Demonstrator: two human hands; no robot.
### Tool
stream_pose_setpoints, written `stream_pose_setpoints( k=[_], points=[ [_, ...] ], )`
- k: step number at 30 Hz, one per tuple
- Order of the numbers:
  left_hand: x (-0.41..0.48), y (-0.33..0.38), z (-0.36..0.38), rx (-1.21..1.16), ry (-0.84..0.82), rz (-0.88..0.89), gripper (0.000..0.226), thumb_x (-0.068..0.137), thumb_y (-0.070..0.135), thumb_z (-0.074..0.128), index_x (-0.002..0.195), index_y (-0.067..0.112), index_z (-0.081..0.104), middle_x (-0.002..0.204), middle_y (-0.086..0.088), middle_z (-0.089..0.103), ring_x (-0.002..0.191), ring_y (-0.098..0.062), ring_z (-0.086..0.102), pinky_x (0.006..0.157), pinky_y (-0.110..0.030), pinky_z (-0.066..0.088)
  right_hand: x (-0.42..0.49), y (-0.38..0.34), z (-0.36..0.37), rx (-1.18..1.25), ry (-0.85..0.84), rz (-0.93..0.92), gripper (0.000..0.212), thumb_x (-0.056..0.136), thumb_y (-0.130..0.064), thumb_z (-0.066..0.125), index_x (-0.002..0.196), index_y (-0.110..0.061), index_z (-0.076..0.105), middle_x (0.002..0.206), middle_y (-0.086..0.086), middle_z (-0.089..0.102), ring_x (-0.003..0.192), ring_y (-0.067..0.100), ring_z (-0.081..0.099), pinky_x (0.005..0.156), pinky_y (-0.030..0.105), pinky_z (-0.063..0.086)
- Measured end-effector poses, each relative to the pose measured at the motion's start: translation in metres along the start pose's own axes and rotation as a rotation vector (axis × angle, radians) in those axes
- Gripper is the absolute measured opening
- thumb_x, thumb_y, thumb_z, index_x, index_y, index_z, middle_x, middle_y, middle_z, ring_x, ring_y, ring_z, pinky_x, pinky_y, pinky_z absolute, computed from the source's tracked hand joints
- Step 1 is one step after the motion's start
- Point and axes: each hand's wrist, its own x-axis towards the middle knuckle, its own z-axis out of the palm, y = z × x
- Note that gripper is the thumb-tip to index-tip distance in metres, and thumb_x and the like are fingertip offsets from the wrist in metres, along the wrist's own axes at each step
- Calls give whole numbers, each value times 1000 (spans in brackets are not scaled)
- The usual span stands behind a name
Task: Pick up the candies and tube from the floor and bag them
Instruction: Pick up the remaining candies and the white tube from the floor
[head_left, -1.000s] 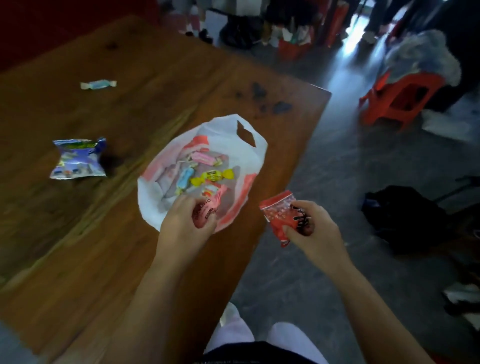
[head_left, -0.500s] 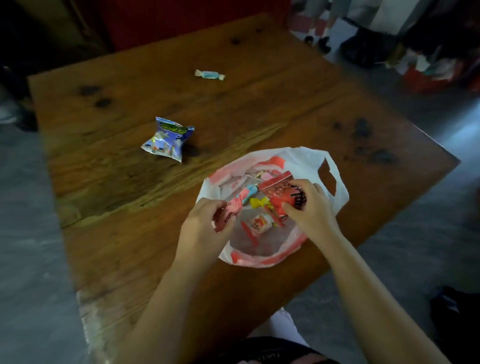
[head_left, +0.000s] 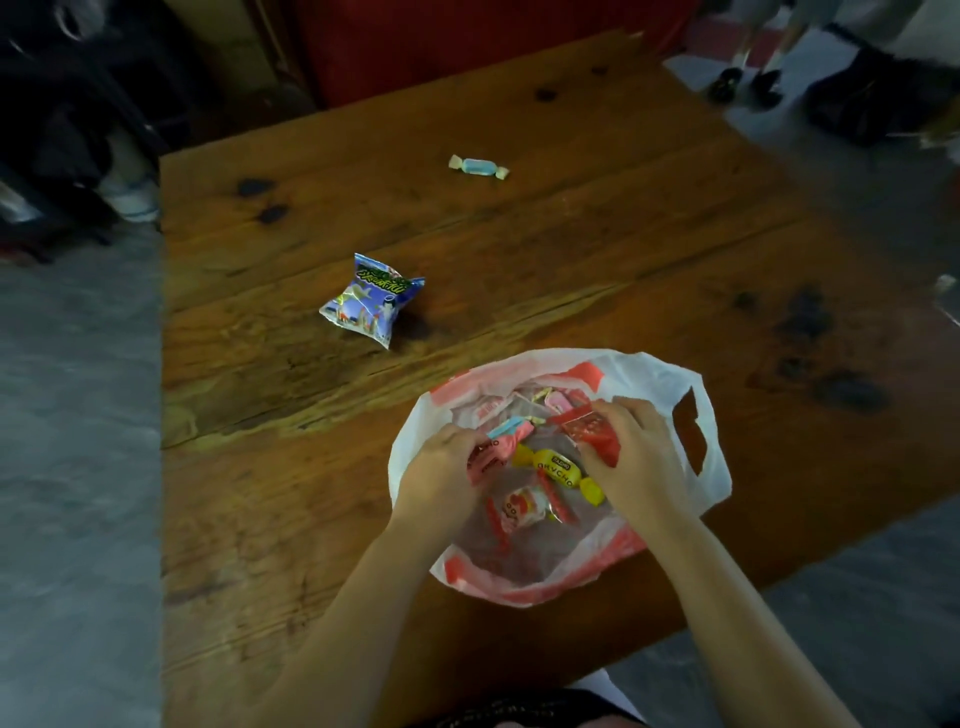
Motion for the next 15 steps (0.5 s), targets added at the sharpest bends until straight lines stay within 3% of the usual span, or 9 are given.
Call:
stream_pose_setpoints(
  k=[2,6,10,15],
  points=[
    [6,1,5,44,-42,-49,34,85,36,61,112,15,59,108,-4,56,98,-19,54,80,-29,44,1,-3,-1,68,3,-87,44,80,-24,64,121,-17,50,122,8,51,112,19,47,86,24,40],
    [7,7,11,85,-47,-95,41,86,43,55,115,15,57,112,-4,56,101,-19,52,83,-29,42,6,-10,-3,118,-33,-178,40,81,-23,63,118,-15,51,121,7,54,109,18,52,88,31,49],
    [-10,5,3,155,109,-26,40,88,35,56,122,14,54,120,-3,54,110,-20,47,89,-30,39,10,-17,0,91,-101,-256,41,84,-25,59,123,-17,48,128,4,51,118,17,46,91,23,38],
    [-55,-5,-19,228,355,-96,26,81,21,63,104,9,64,105,-7,63,93,-29,59,74,-41,49,10,-48,12,27,-246,-440,42,87,-28,54,128,-19,44,136,2,45,127,16,35,101,26,30]
  ],
)
